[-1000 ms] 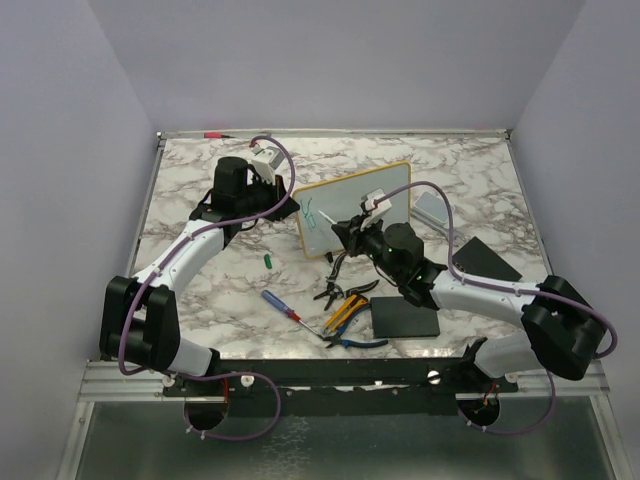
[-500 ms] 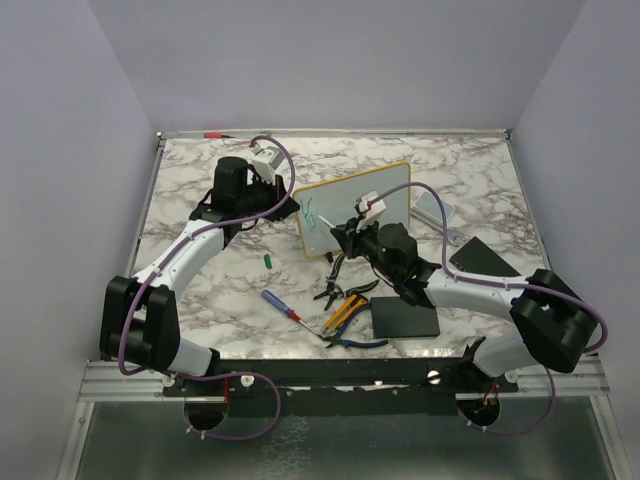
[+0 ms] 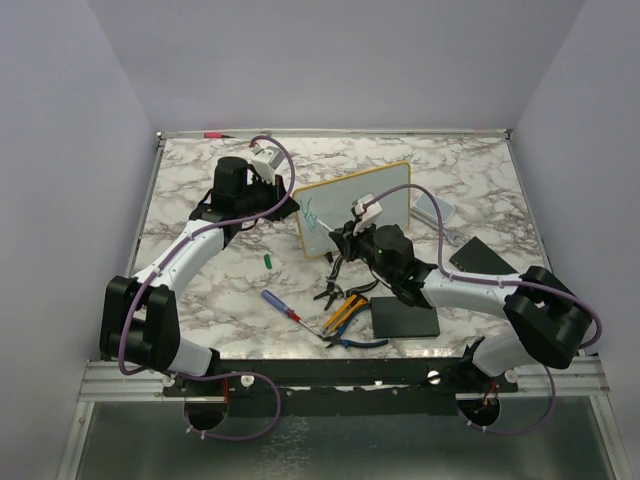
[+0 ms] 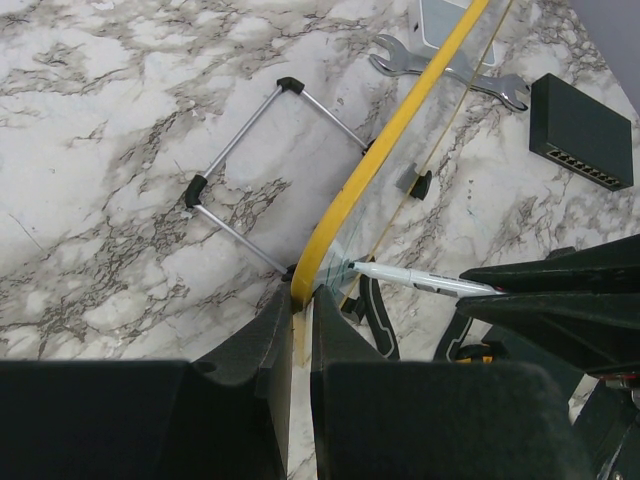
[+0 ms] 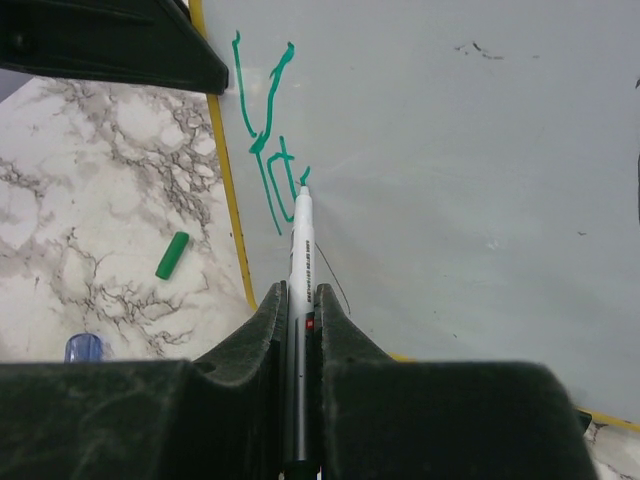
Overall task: Write a sentence on the whiteboard
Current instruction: Write on the whiteboard at the whiteboard stand.
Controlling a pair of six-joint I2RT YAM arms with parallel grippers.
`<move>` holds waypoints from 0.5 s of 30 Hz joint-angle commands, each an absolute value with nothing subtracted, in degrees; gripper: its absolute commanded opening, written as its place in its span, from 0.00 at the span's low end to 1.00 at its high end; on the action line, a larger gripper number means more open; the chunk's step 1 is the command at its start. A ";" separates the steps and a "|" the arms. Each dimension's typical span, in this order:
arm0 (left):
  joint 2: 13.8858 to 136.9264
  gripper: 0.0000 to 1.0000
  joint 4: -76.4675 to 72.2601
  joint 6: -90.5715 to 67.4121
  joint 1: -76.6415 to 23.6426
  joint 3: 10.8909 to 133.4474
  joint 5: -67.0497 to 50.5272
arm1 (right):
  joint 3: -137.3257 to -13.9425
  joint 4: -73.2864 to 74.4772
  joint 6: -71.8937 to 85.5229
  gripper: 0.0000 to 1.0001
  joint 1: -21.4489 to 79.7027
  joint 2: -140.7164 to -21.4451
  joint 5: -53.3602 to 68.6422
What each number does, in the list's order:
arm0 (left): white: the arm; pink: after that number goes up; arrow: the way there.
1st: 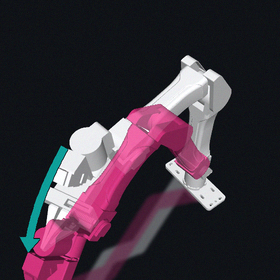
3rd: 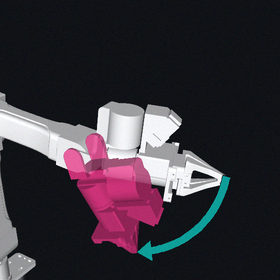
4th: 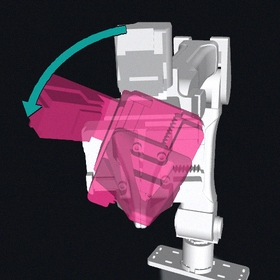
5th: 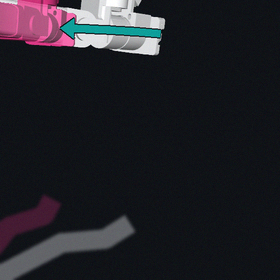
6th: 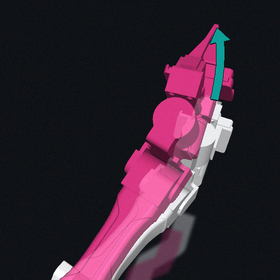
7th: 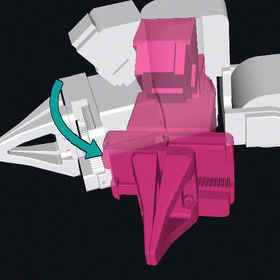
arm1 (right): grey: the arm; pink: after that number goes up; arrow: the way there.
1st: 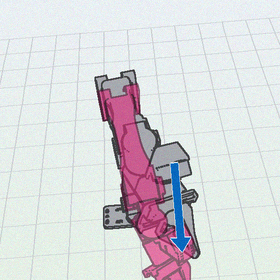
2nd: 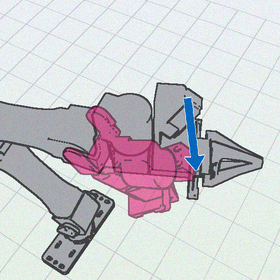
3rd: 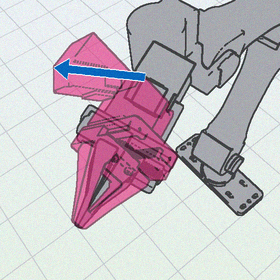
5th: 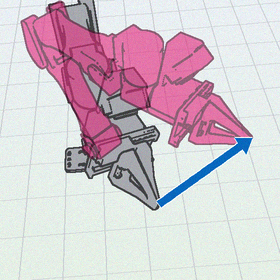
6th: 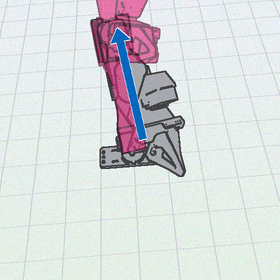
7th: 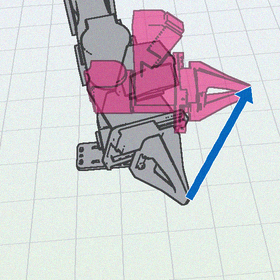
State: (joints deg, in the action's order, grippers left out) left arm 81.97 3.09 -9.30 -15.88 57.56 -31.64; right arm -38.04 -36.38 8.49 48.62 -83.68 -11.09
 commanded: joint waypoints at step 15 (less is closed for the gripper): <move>80.47 0.04 3.22 -8.53 -16.00 58.46 -30.41 | -36.77 -35.18 9.18 0.01 48.25 -82.23 -15.16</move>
State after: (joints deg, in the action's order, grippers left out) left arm 81.95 3.09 -9.30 -15.88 57.56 -31.66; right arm -34.59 -35.38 10.00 48.64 -83.55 -11.77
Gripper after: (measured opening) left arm 0.092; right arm 0.109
